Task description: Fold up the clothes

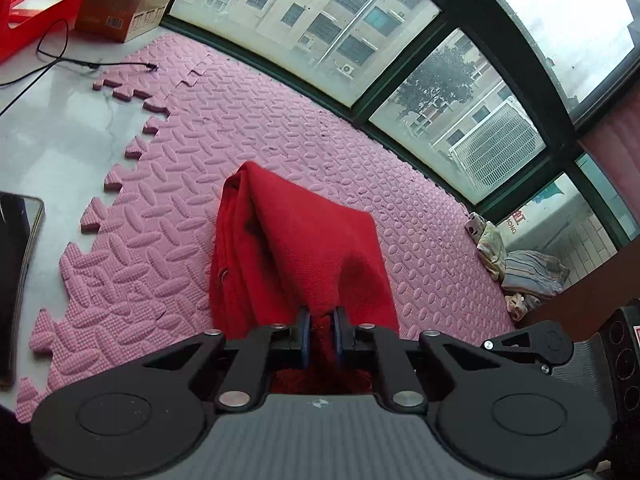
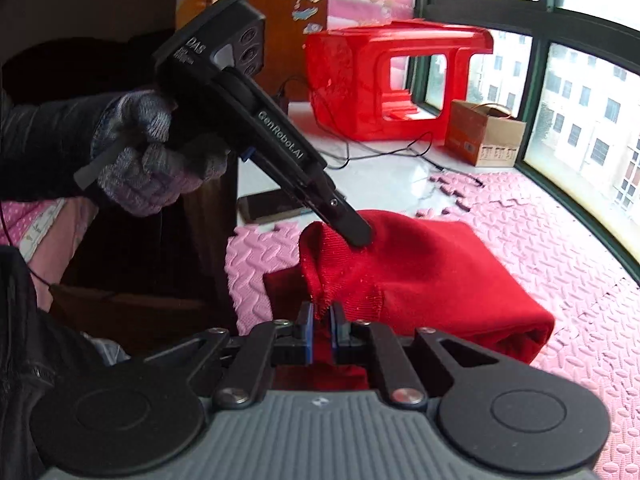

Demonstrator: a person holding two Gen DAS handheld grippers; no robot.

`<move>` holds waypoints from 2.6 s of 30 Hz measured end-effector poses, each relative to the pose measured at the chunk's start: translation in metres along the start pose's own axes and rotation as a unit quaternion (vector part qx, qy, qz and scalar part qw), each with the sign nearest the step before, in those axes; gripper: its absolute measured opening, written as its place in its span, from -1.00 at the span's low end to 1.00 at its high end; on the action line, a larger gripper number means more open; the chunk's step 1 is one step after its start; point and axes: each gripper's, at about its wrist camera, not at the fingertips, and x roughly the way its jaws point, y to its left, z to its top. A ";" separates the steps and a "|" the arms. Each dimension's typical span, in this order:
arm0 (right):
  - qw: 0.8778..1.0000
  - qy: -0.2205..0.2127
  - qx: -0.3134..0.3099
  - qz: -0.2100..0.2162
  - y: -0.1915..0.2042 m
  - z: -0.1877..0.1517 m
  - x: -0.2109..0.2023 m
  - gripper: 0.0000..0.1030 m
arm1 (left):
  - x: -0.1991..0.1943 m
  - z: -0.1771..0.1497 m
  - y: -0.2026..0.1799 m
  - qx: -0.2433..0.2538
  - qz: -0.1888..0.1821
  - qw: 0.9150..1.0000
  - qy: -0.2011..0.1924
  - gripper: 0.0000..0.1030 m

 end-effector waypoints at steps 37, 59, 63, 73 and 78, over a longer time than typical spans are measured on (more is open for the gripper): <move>0.988 0.022 0.138 -0.064 -0.106 0.022 0.081 -0.70 | -0.002 0.006 -0.014 0.097 -0.036 0.995 -0.008 -0.27; 0.978 -0.049 0.191 -0.066 -0.088 0.010 0.012 -0.47 | 0.027 0.025 -0.018 0.087 -0.014 0.996 -0.025 -0.17; 0.970 -0.049 0.216 -0.097 -0.107 0.006 0.024 -0.32 | 0.026 0.021 -0.042 0.125 -0.023 0.992 -0.026 -0.17; 0.961 -0.009 0.237 -0.142 -0.152 -0.005 0.068 -0.32 | 0.044 -0.021 -0.054 0.172 -0.011 0.985 0.011 -0.13; 0.962 0.013 0.233 -0.143 -0.156 -0.015 0.079 -0.33 | 0.048 -0.024 -0.046 0.160 -0.019 0.987 0.015 -0.13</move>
